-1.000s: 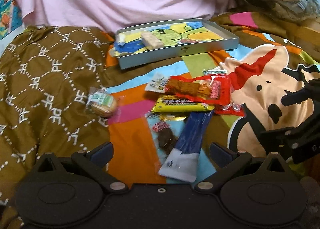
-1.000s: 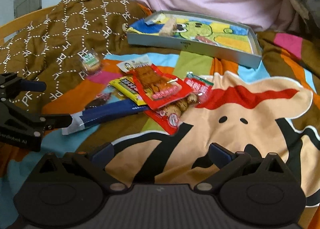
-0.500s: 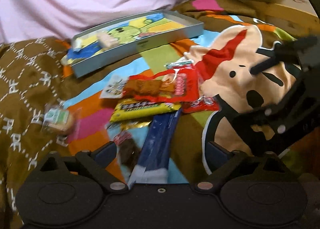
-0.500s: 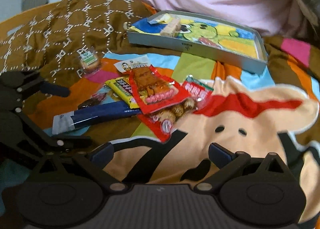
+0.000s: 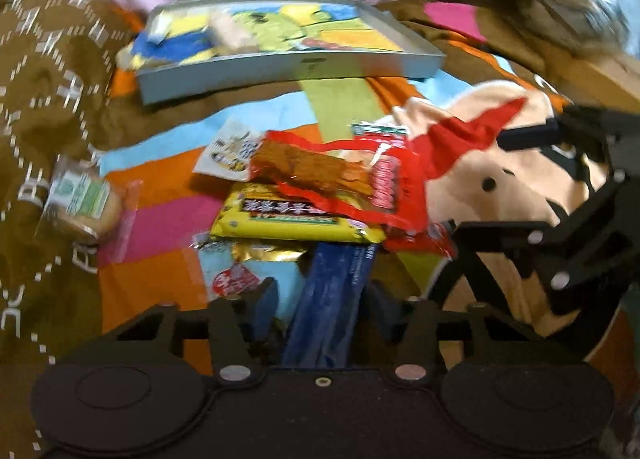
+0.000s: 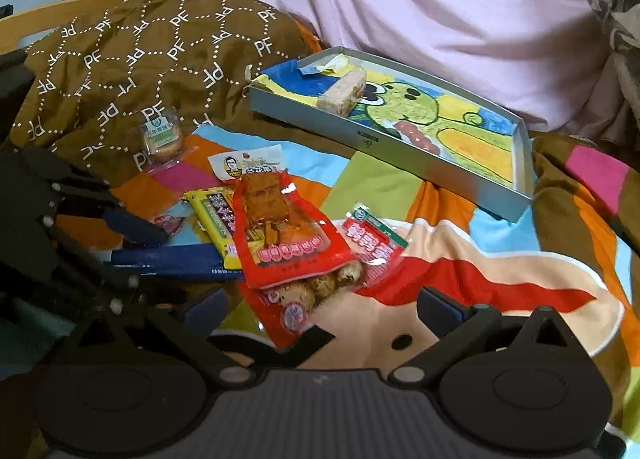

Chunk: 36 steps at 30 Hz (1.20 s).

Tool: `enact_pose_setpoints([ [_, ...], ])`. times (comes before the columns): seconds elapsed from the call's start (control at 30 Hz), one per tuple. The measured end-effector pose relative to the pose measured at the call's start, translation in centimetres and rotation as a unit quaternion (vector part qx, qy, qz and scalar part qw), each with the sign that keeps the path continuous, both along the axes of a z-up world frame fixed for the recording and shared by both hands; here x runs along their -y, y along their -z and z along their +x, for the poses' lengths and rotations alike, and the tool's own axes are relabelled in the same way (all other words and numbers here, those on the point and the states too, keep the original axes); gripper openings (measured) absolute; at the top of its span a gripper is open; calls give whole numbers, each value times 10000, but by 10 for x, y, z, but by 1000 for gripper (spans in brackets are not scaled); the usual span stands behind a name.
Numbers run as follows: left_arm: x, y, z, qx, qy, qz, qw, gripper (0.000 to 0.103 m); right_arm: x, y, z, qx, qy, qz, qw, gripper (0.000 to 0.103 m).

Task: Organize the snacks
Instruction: 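Grasp the blue stick packet with the left tool while the right tool grasps the brown tofu strip packet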

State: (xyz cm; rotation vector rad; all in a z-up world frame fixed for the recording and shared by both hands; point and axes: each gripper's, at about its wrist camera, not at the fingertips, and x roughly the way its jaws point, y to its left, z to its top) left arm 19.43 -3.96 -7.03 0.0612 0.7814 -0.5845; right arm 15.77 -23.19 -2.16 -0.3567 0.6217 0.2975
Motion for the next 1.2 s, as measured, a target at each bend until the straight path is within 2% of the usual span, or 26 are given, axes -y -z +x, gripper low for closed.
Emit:
enact_pose_setpoints([
  [0.13,-7,-1,3,-204,-48,-198,9996,42,-9,3,14,20,-33,-2,10000,103],
  [0.27,-5,-1,-1,-114,115,-127,9998,41,-20,5,37,-1,-110,108,9999,102],
  [0.43,-8,1,-3,-66,209,-154,9996,41,-36,7,64,-94,-271,193,9994,95],
  [0.73,-16,3,4,-278,183,-508,9982,41,-58,15,103,-603,-584,547,9950,94],
  [0.77,-17,3,3,-287,191,-518,9981,41,-59,16,108,-624,-565,546,9950,89],
  [0.8,-17,2,3,-291,201,-514,9980,41,-61,17,111,-643,-539,542,9950,78],
  [0.83,-17,2,3,-288,205,-504,9981,41,-61,19,114,-679,-504,537,9950,73],
  [1.03,-18,2,3,-303,211,-468,9982,41,-55,23,118,-868,-340,694,9932,71],
  [1.13,-20,1,4,-360,163,-515,9979,39,-54,20,109,-909,-285,652,9933,67],
  [1.2,-20,1,4,-386,148,-529,9977,38,-50,15,99,-858,-254,659,9938,59],
])
